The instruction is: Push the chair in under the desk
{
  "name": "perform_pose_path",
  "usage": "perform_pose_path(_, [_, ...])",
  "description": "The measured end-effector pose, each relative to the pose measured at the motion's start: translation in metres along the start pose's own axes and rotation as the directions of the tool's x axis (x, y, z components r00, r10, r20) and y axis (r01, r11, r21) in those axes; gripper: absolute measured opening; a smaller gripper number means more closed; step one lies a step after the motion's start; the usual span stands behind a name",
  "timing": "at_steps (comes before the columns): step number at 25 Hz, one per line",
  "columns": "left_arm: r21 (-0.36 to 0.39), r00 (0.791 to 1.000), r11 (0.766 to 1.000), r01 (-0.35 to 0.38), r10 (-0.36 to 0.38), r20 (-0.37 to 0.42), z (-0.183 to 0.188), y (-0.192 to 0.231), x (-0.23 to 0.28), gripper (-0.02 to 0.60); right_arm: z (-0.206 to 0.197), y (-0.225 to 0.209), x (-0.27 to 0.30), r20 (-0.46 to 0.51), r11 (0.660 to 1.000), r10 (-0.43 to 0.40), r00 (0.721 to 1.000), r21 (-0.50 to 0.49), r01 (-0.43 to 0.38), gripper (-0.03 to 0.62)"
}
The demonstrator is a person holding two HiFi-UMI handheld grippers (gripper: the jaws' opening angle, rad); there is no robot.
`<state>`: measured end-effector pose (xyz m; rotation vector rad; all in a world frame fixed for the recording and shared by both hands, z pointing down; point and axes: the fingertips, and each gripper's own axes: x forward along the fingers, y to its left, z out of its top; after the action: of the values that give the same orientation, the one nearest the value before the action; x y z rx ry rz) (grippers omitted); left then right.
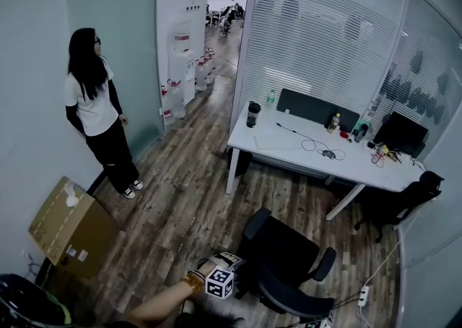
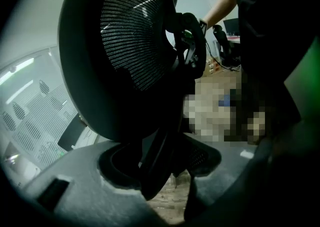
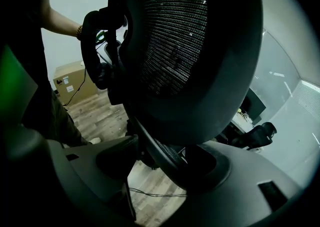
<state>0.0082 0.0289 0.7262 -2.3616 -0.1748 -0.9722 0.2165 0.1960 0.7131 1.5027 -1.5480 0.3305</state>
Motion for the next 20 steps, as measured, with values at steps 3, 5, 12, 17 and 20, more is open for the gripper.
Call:
perform_pose_path(3, [0.005, 1.0, 1.0, -0.015, 0.015, 0.008, -0.005, -0.002, -0.005, 0.236, 0.004, 0.003, 0.0, -0.007, 1.0, 0.003, 1.0, -0.006, -0.003, 0.295])
perform_pose_path(5, [0.005, 1.0, 1.0, -0.017, 0.017, 0.01, -0.01, -0.003, -0.008, 0.236, 0.006, 0.005, 0.0, -0.012, 1.0, 0.004, 1.0, -0.009, -0.005, 0.295])
perform_pose_path(12, [-0.013, 1.0, 1.0, -0.016, 0.016, 0.009, -0.026, 0.007, -0.019, 0.245, 0.016, 0.012, 0.001, -0.027, 1.0, 0.011, 1.0, -0.022, -0.012, 0.295])
perform_pose_path(17, [-0.025, 1.0, 1.0, -0.016, 0.017, 0.01, -0.026, 0.013, -0.017, 0.252, 0.018, 0.012, 0.001, -0.025, 0.999, 0.015, 1.0, -0.049, -0.016, 0.291])
perform_pose_path(20, [-0.032, 1.0, 0.999, -0.017, 0.017, 0.013, -0.026, 0.011, -0.017, 0.252, 0.013, 0.011, 0.002, -0.042, 0.999, -0.002, 0.999, -0.033, 0.001, 0.29])
